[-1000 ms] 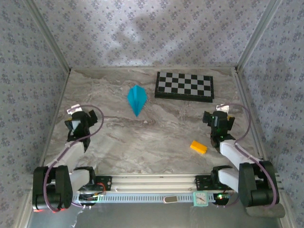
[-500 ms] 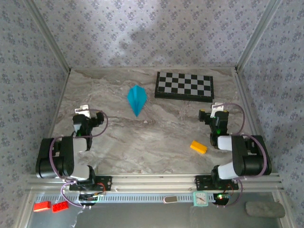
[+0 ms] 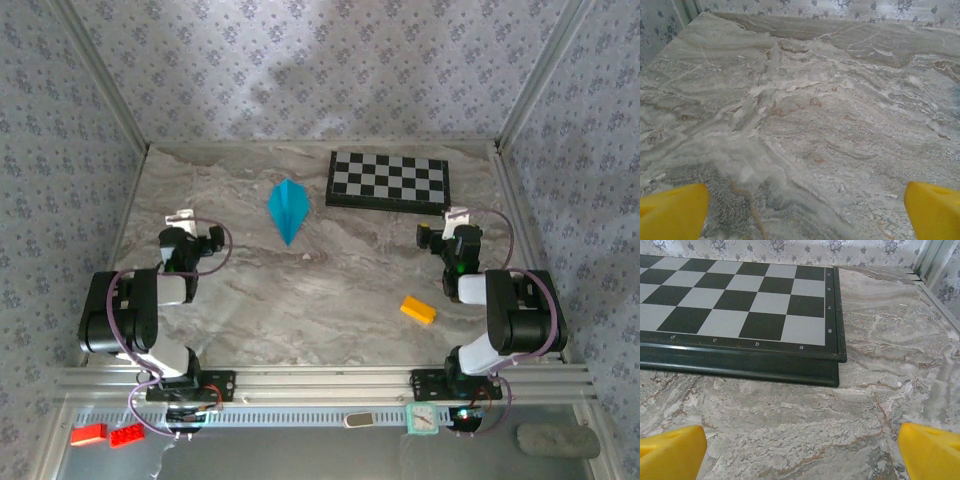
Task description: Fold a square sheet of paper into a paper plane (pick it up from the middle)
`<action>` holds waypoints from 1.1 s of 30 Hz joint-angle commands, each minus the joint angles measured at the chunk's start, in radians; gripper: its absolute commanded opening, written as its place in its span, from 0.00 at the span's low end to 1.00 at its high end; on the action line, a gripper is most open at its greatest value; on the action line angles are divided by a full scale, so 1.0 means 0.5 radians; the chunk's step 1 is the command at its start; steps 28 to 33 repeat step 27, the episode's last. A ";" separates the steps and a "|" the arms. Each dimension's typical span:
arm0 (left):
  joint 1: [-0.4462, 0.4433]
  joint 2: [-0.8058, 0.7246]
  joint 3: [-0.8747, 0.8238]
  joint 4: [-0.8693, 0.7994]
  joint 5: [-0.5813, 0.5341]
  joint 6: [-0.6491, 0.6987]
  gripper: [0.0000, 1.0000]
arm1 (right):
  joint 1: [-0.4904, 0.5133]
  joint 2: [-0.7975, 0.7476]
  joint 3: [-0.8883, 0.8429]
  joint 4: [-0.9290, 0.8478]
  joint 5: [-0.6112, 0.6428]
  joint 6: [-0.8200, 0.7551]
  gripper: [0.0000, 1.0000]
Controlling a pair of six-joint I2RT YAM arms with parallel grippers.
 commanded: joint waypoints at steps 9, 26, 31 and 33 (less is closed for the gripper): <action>-0.041 0.018 0.041 -0.052 -0.112 0.076 1.00 | -0.009 0.020 0.025 -0.056 -0.019 0.023 1.00; -0.019 0.023 0.064 -0.085 -0.024 0.075 1.00 | -0.011 0.020 0.025 -0.056 -0.017 0.024 1.00; -0.018 0.022 0.061 -0.083 -0.024 0.077 1.00 | -0.008 0.018 0.021 -0.049 -0.017 0.020 1.00; -0.018 0.022 0.061 -0.083 -0.024 0.077 1.00 | -0.008 0.018 0.021 -0.049 -0.017 0.020 1.00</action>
